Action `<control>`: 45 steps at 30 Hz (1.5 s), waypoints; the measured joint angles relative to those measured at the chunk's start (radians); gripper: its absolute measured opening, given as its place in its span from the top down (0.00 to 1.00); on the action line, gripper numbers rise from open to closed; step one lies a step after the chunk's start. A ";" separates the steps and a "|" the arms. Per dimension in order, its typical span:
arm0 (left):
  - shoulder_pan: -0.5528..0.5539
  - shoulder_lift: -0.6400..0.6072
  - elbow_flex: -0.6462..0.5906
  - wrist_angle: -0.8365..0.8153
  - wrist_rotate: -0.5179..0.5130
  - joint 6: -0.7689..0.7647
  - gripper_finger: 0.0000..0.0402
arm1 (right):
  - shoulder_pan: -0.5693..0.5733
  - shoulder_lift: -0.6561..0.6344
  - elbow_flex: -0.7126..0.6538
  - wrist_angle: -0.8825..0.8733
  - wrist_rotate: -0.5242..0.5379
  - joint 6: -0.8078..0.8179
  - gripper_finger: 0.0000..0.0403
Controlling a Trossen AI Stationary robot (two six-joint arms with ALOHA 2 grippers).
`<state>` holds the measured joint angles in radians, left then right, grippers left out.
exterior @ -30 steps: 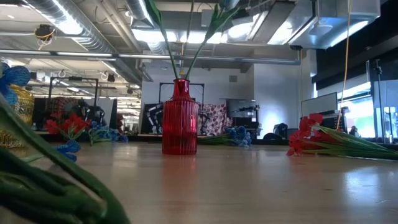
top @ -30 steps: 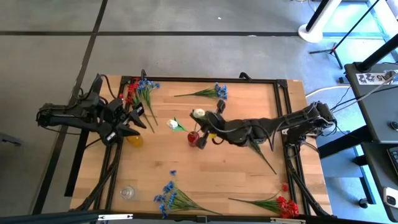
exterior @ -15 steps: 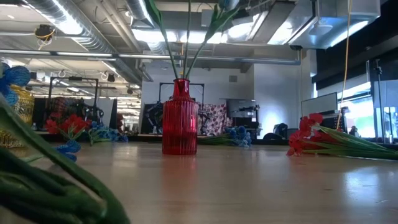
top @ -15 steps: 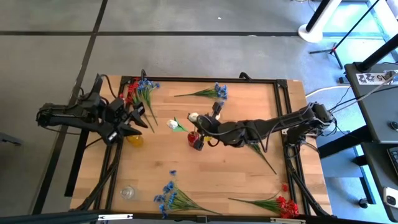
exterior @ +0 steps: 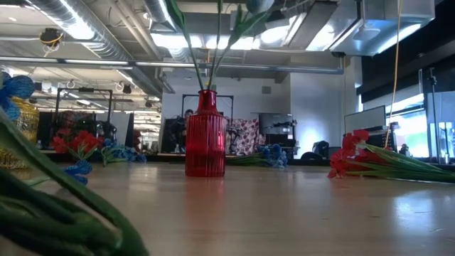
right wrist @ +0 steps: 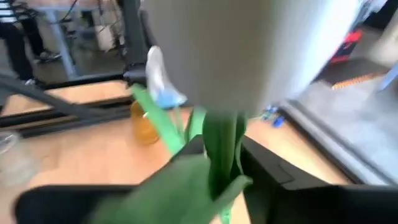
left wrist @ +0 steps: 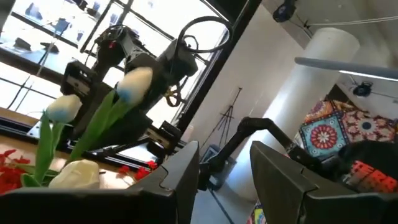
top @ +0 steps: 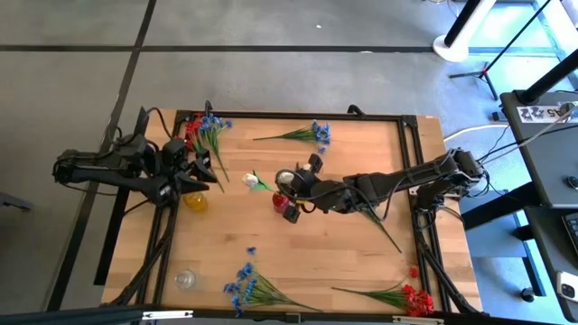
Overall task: Sort flowers into vase by color
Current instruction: Put the white flower into the red vase, then put the top left red flowers into the yellow vase
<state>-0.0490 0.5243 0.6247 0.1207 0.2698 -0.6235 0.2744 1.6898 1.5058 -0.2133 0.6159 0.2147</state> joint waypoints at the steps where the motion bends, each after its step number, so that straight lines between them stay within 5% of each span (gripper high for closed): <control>1: -0.001 0.000 0.000 0.000 -0.017 0.000 0.65 | 0.000 0.001 0.013 -0.020 -0.025 0.020 0.71; 8: 0.024 0.047 0.002 -0.037 -0.265 0.028 0.65 | 0.000 0.001 0.165 -0.271 -0.140 0.072 0.45; 15: 0.169 0.152 0.117 -0.352 -0.439 0.030 0.65 | 0.000 0.000 0.346 -0.521 -0.187 0.100 0.29; 25: 0.443 0.270 0.186 -0.672 -0.589 -0.060 0.65 | 0.000 -0.015 0.614 -0.620 -0.154 0.019 0.27; 38: 0.610 0.372 0.185 -0.770 -0.758 -0.103 0.65 | -0.006 -0.019 0.783 -0.665 0.036 -0.171 0.27; 45: 0.636 0.381 0.119 -0.801 -0.804 -0.203 0.65 | -0.096 -0.019 0.783 -0.751 -0.073 -0.116 0.27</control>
<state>0.5875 0.9052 0.7438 -0.6804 -0.5343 -0.8267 0.1788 1.6707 2.2883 -0.9645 0.5426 0.0983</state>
